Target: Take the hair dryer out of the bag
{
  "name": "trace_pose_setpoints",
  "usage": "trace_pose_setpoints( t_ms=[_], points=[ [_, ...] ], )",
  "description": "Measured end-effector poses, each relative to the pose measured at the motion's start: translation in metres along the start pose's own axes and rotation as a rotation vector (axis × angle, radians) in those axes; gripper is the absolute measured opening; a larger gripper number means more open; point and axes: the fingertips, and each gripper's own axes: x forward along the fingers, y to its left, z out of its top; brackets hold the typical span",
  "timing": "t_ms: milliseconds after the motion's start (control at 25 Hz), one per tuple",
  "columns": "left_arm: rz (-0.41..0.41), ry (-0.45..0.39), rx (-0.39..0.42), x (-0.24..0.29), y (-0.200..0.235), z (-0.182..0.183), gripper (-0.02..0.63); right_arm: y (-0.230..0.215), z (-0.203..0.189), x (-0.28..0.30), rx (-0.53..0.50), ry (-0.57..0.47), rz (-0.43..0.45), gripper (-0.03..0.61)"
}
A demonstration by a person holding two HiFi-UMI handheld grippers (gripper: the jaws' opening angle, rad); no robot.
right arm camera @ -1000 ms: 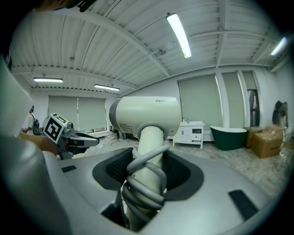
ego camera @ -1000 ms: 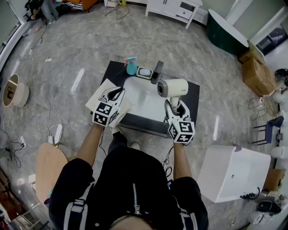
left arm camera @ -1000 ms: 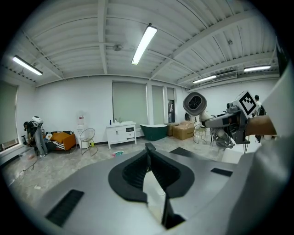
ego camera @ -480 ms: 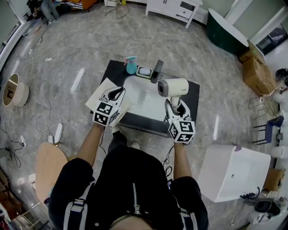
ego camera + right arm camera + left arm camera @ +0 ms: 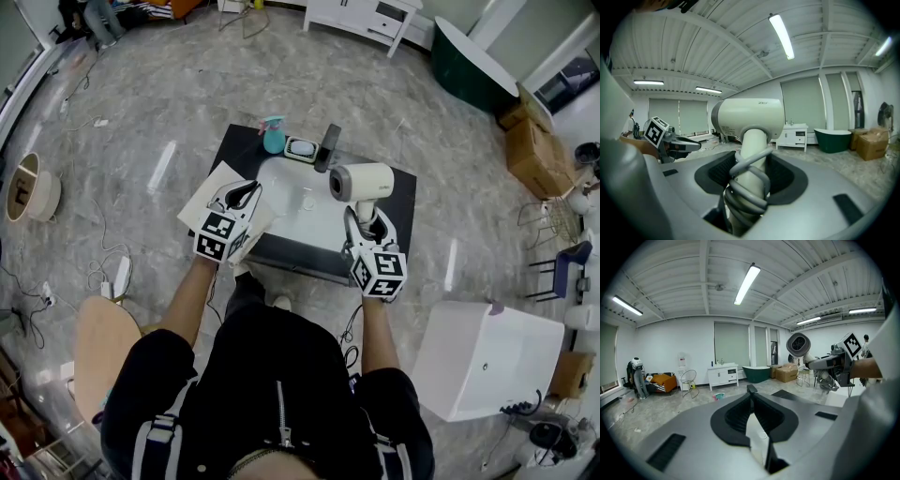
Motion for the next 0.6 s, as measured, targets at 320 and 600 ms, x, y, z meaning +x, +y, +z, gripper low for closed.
trace_pose_setpoints(
  t_ms=[320,600],
  points=[
    [-0.002,0.01,-0.004,-0.0003,-0.0021,-0.004,0.039,0.0013,-0.0026,-0.0011,0.004,0.003,0.007,0.216],
    [0.001,0.016,-0.003,-0.0028,0.0036,-0.0079,0.038,0.0074,-0.005,0.0027,0.014,0.011,0.02,0.216]
  ],
)
